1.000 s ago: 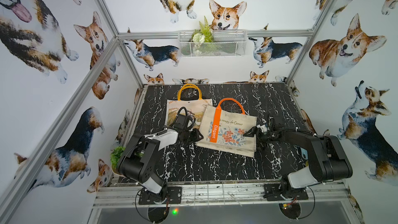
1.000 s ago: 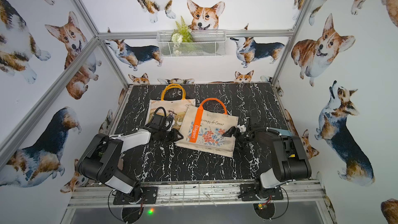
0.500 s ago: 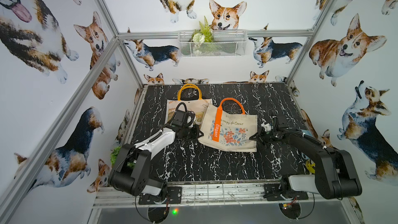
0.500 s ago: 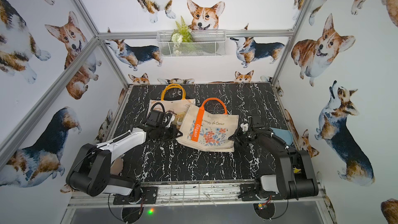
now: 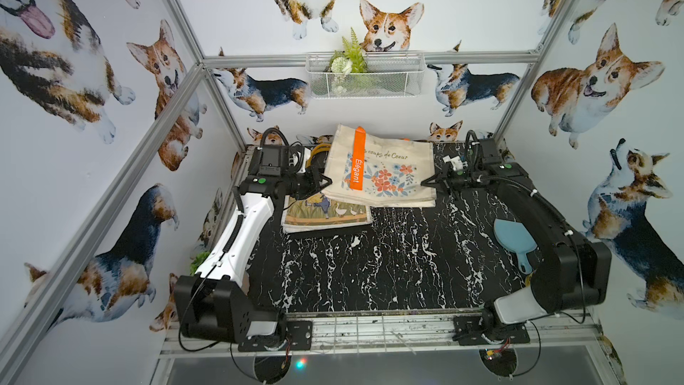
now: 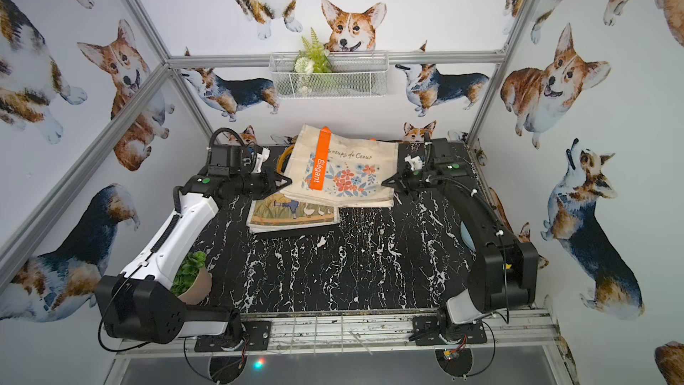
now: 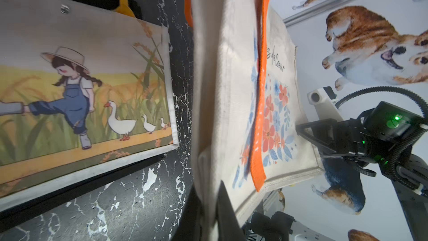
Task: Put away the canvas bag
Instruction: Pick up the canvas bag from the center of the board.
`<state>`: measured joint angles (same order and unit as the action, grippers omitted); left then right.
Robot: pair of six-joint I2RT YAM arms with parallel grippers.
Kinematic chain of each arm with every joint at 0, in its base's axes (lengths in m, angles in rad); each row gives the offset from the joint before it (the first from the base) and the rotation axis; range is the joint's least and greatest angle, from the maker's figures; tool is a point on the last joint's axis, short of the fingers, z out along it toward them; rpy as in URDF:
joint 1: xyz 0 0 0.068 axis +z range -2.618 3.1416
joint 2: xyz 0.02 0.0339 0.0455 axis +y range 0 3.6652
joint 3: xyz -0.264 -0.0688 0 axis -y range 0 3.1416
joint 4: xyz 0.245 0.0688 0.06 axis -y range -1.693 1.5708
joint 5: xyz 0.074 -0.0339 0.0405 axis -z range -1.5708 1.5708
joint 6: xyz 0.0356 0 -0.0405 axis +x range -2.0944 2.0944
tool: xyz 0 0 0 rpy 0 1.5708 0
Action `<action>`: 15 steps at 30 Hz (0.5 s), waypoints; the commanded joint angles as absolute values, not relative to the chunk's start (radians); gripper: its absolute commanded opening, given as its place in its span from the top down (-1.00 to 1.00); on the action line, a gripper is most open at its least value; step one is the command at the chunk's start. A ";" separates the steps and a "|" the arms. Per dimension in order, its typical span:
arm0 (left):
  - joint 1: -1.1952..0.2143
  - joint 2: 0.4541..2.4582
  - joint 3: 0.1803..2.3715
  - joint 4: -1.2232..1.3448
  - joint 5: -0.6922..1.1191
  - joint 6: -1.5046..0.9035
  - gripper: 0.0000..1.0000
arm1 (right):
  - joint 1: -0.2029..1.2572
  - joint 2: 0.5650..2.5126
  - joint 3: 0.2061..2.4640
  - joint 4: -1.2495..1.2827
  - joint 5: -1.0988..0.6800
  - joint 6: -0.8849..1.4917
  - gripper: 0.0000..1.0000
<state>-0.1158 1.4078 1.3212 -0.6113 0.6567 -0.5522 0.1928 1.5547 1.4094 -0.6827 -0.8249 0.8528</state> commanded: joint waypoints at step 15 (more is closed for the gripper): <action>0.108 1.793 1.698 -0.513 0.755 -0.650 1.00 | 0.324 2.237 2.174 -0.430 -1.025 1.281 0.99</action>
<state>0.0875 1.7412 1.6348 -0.6052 0.7219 -0.6022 0.3145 2.1342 2.0369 -0.4843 -0.9306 1.1698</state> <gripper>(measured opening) 0.101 0.087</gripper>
